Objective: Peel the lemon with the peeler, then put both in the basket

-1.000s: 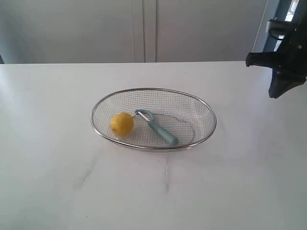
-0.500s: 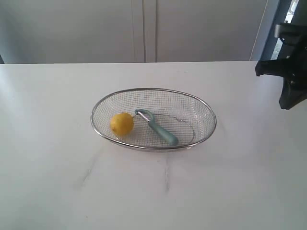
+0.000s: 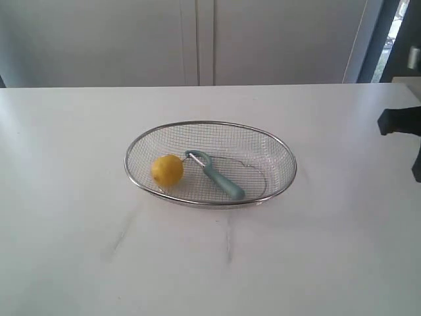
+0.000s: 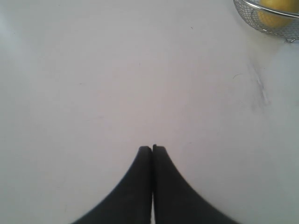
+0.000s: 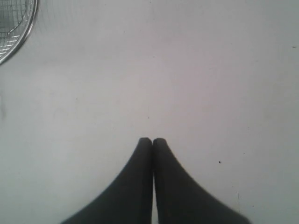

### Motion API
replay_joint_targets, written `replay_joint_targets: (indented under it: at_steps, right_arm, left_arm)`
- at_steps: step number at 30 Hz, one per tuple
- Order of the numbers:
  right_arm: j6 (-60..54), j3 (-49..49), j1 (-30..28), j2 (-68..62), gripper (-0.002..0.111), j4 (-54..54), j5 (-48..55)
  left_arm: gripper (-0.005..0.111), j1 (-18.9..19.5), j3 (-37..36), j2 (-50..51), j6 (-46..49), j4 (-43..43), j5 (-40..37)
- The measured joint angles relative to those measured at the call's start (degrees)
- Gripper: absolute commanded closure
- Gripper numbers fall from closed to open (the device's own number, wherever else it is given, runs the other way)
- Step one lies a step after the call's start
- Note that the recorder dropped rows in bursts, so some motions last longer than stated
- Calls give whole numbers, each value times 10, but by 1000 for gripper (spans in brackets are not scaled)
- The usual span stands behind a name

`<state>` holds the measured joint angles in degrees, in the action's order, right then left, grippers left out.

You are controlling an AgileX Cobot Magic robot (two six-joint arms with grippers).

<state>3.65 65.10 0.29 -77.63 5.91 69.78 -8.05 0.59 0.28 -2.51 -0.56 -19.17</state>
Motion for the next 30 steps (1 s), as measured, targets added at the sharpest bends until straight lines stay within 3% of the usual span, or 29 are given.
replay_joint_targets:
  at_steps: [13,18,21,30]
  right_arm:
    - [1,-88,0,243,108,-1,-21]
    - [-8,-119,0,379,108,-4,-130]
    - [-12,-121,0,413,108,-4,-179]
    - [-12,-121,0,441,108,-4,-185]
  left_arm:
    - [107,0,0,0,0,0,0]
    - [107,0,0,0,0,0,0]
    - [107,0,0,0,0,0,0]
    - [107,0,0,0,0,0,0]
